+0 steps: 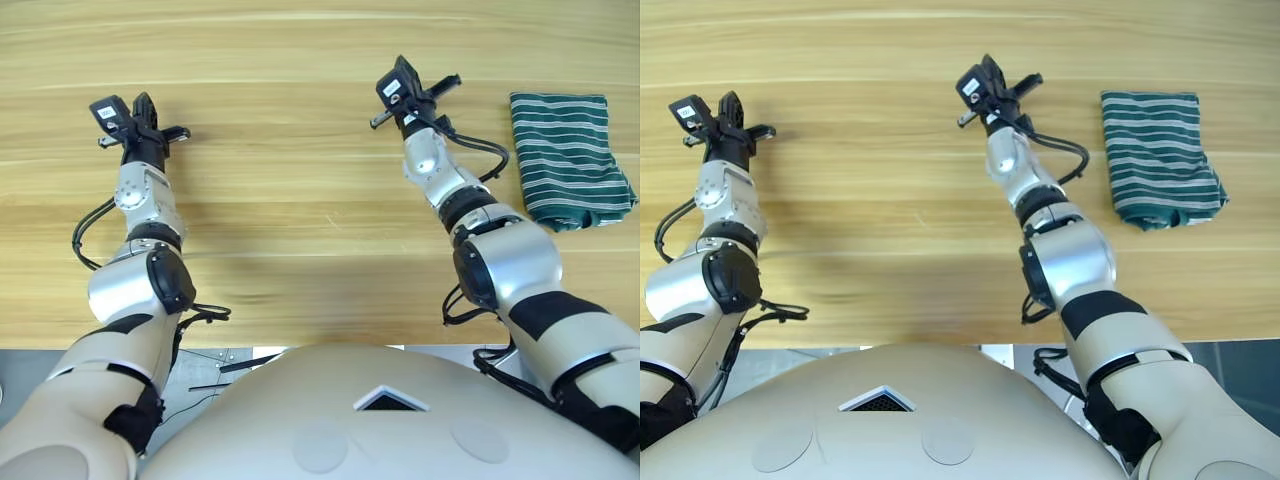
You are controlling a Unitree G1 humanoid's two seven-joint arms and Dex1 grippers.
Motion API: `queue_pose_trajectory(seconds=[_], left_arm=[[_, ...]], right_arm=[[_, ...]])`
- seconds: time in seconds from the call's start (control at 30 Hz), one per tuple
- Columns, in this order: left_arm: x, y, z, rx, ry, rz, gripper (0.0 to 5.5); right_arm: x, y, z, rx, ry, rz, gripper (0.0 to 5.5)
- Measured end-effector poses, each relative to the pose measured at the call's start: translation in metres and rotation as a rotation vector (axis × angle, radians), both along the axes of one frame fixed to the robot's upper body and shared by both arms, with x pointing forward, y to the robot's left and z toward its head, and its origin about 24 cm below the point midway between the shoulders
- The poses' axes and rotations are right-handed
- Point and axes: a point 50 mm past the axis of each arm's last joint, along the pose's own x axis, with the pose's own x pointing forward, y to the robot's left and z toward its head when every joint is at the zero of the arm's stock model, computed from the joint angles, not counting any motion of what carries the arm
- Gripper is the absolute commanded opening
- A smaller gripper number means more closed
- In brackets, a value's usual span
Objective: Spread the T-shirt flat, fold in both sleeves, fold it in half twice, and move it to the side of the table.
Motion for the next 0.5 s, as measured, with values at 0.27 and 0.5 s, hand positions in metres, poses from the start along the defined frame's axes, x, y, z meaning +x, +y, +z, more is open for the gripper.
queue_pose_trajectory(seconds=[0.27,0.5], left_arm=[[0.002,-0.001,-0.002,-0.085,0.019,0.002,0.00],[0.017,-0.012,0.007,-0.122,0.013,-0.025,0.00]], right_arm=[[0.001,-0.026,-0.011,0.637,0.283,-0.150,0.04],[0.004,-0.051,-0.008,0.684,0.273,-0.236,0.04]])
